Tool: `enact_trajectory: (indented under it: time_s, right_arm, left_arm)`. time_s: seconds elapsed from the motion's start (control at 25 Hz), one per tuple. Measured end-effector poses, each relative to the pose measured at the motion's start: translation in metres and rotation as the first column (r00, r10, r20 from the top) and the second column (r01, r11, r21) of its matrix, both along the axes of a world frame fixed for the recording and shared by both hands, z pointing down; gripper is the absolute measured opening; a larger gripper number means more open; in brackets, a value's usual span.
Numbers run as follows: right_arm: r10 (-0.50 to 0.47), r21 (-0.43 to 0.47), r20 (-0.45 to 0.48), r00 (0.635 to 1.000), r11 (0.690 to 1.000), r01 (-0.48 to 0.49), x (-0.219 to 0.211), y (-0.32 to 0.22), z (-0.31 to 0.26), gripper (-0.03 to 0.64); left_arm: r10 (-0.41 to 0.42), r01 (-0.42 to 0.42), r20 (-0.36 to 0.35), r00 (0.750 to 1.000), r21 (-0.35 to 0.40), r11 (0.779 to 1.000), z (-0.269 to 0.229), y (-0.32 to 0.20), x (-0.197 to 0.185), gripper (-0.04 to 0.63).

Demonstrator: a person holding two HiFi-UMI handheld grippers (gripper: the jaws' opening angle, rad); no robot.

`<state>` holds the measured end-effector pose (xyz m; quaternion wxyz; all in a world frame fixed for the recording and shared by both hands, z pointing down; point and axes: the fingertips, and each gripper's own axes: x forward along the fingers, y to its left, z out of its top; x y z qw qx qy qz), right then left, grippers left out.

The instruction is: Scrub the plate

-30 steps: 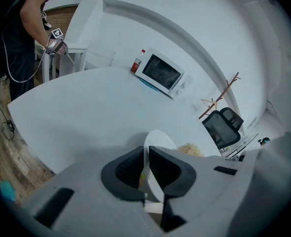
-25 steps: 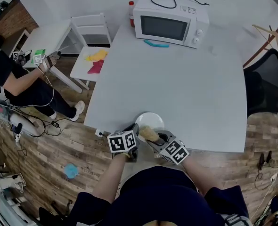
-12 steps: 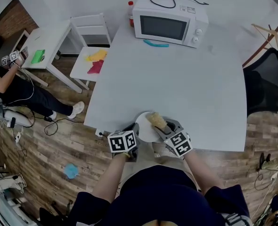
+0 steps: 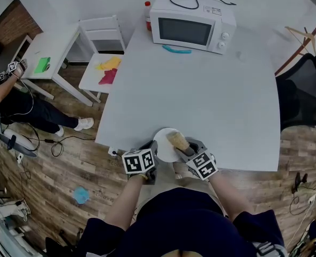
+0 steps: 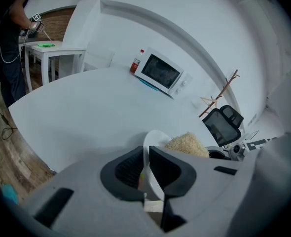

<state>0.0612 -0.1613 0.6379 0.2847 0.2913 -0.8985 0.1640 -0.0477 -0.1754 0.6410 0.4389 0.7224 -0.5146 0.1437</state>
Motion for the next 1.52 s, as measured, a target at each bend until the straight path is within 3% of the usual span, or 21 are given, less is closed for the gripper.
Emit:
enact_trajectory:
  time_s: [0.68,0.96,1.2,1.52]
  right_arm:
    - [-0.171,-0.060,0.058,0.984,0.983,0.174,-0.022,0.053,-0.001,0.176]
    - [-0.132,0.002,0.054,0.990,0.991,0.132,-0.014,0.035,-0.014,0.176]
    - [-0.024,0.064,-0.003,1.000,0.998,0.024,0.000,-0.011,-0.022,0.177]
    - [-0.018,0.030,-0.052,0.998,0.999,0.020,0.002,-0.014,-0.002,0.176]
  left_arm:
    - [-0.020,0.020,0.024,1.000,0.006,1.000,0.001,-0.002,-0.003,0.046]
    - [-0.017,0.017,0.023,1.000,0.013,1.000,0.000,0.000,-0.002,0.046]
    - [-0.008,0.007,0.023,1.000,0.020,1.000,-0.002,0.001,0.000,0.046]
    - [-0.006,0.006,0.014,1.000,0.016,1.000,-0.001,0.002,0.000,0.046]
